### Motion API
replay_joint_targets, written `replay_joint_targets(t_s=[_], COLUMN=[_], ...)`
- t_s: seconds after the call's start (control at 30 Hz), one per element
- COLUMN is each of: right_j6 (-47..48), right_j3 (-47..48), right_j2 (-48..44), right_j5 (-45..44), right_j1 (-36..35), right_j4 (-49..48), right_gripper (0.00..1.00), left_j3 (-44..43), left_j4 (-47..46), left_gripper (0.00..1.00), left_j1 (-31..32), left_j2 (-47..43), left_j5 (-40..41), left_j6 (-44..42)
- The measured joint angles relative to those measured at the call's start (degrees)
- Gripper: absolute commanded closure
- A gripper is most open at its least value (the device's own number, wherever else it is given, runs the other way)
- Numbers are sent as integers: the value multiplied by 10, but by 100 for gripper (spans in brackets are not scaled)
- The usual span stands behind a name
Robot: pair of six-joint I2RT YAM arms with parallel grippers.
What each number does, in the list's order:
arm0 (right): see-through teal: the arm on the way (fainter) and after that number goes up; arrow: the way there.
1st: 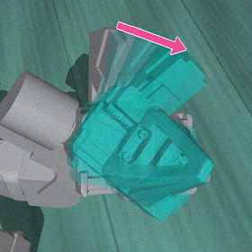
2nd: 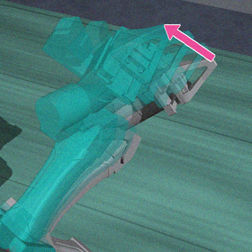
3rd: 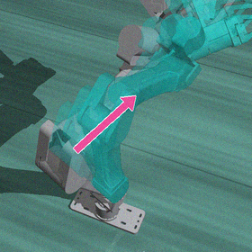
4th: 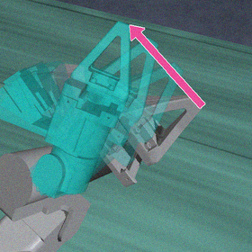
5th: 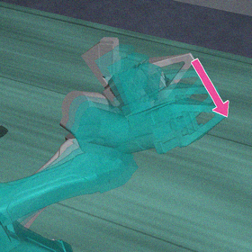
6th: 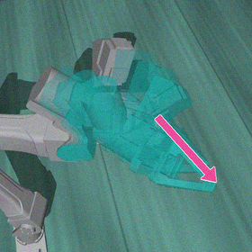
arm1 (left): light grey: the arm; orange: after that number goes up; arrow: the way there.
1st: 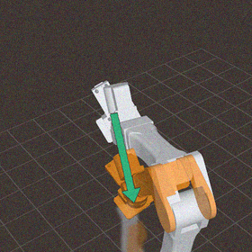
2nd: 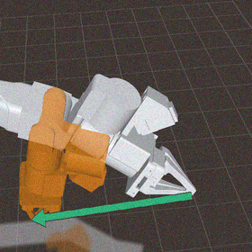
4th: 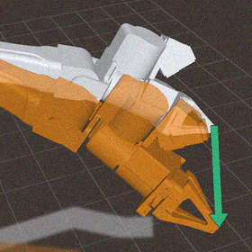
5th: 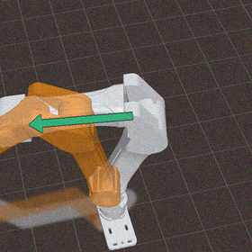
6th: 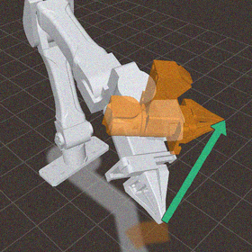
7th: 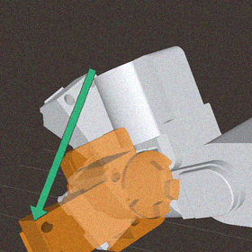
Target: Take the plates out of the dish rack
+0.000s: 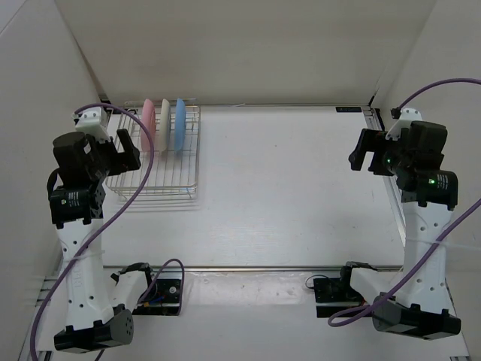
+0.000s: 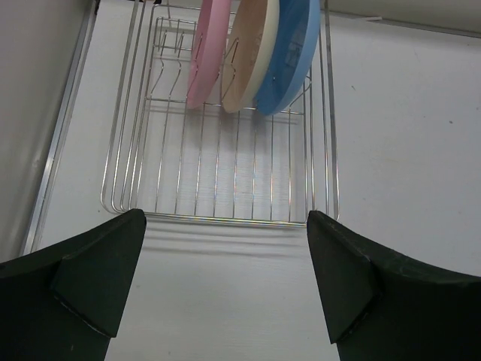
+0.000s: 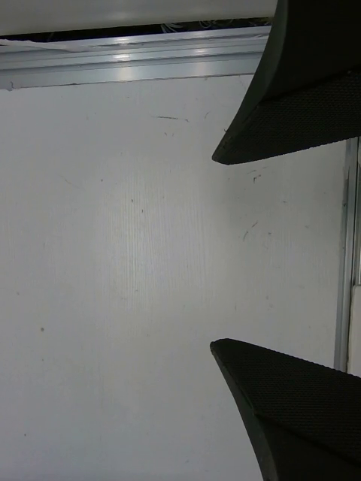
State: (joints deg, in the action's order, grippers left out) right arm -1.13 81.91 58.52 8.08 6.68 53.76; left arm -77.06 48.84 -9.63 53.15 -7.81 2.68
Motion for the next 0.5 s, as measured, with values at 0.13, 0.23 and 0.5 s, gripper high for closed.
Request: replay_joint_targets(t_s=[0.13,0.23,0.5], right_j6=[0,1,10], right_j3=[-5,-15,-66], right_j2=[-2,-8,-17], right_j5=[3,11,14], right_j1=[4,4,4], right_j4=[-1,-3,-14], right_gripper=[0,0,0], left_j3=[4,7,32], left_j4=[-1,1,-1], left_gripper=[0,0,0], left_j1=[0,0,0], left_j2=[0,4,16], left_j5=[-2,-5,-13], left_j6=[1,2,4])
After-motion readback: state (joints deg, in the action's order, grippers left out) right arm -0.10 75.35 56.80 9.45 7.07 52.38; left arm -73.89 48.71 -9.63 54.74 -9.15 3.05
